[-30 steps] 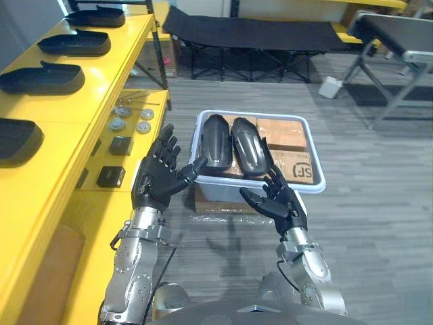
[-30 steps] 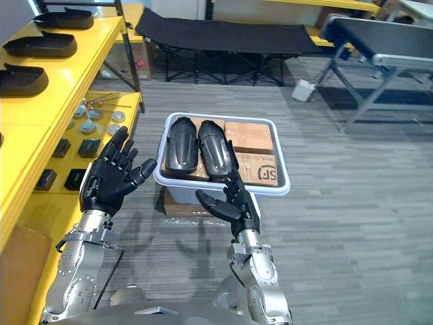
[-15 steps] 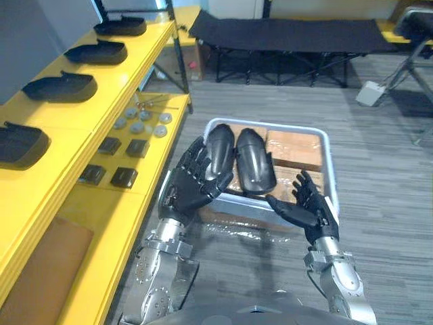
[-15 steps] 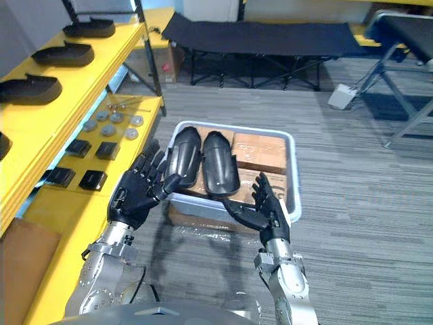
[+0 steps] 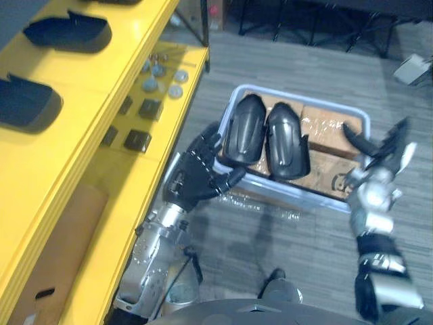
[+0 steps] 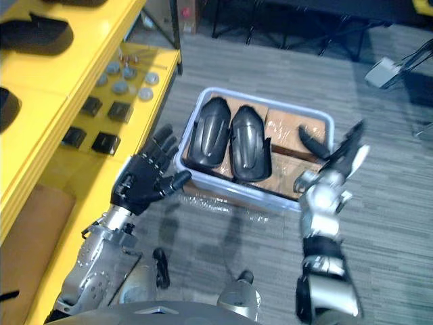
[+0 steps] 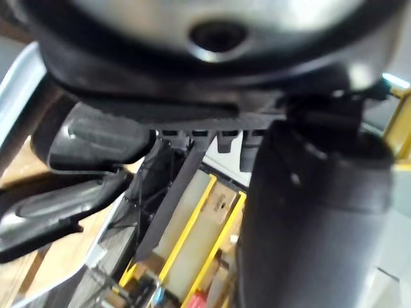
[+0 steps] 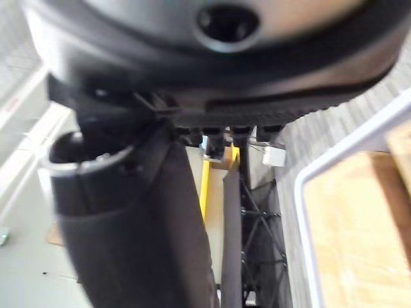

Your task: Walk over and take three plastic housings, then place them on the shelf

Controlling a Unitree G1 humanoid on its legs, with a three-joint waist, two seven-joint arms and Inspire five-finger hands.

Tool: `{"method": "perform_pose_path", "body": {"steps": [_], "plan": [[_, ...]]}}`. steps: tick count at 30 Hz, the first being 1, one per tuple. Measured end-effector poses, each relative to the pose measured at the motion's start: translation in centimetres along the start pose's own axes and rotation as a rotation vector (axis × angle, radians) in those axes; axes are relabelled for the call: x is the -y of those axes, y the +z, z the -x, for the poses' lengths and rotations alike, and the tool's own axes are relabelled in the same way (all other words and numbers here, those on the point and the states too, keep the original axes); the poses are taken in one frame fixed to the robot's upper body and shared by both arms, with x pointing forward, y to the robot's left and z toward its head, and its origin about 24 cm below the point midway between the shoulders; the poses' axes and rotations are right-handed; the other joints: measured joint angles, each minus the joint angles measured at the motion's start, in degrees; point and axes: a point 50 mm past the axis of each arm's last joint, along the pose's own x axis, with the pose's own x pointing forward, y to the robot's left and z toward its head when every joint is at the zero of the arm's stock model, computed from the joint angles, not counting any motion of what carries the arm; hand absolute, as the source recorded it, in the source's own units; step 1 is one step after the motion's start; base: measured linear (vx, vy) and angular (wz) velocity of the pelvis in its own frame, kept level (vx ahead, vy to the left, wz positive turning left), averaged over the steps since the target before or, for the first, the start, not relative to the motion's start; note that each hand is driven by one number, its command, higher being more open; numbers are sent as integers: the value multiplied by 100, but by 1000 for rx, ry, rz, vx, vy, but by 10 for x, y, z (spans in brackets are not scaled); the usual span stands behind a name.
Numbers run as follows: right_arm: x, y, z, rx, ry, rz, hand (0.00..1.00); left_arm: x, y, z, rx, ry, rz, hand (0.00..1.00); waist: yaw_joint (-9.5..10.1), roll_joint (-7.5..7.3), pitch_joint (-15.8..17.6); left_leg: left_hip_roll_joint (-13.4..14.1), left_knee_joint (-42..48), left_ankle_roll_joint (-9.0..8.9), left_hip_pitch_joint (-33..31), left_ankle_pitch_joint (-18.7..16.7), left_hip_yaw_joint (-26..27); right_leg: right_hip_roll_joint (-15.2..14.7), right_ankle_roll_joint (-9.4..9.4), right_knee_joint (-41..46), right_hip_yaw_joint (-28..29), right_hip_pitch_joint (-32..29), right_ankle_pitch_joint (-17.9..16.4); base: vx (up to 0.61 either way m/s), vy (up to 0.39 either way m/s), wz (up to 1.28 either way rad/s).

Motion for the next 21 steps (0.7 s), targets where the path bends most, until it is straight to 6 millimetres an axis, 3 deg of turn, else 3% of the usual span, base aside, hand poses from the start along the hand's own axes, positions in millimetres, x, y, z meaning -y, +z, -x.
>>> {"method": "perform_pose_path", "body": {"steps": [2,7,13,21], "plan": [[4,28,-21,79,-13,15,100,-2,2,0,9,8,-3,100,65,58,186,1,50,44,-174,51,-104,23,-1,0,-76,-66,1,-75,53,22],[-11,47,-46,73,63,104,100,4,-3,-1,-11,-29,10,100,232,180,517,5,141,73,-438,131,-218,41,-2,4,-188,-183,2,-75,42,11],[-15,36,-59,-95,130,199,100,8,-19,-8,-62,-58,19,100,524,395,816,69,464,113,-889,124,-317,42,-6,151,-180,-501,2,-82,64,3],[-20,27,-58,-207,175,254,100,0,-29,-11,-103,15,12,100,673,468,1109,138,735,201,-1315,113,-383,7,-71,353,-109,-869,-46,-99,58,-2]]}}
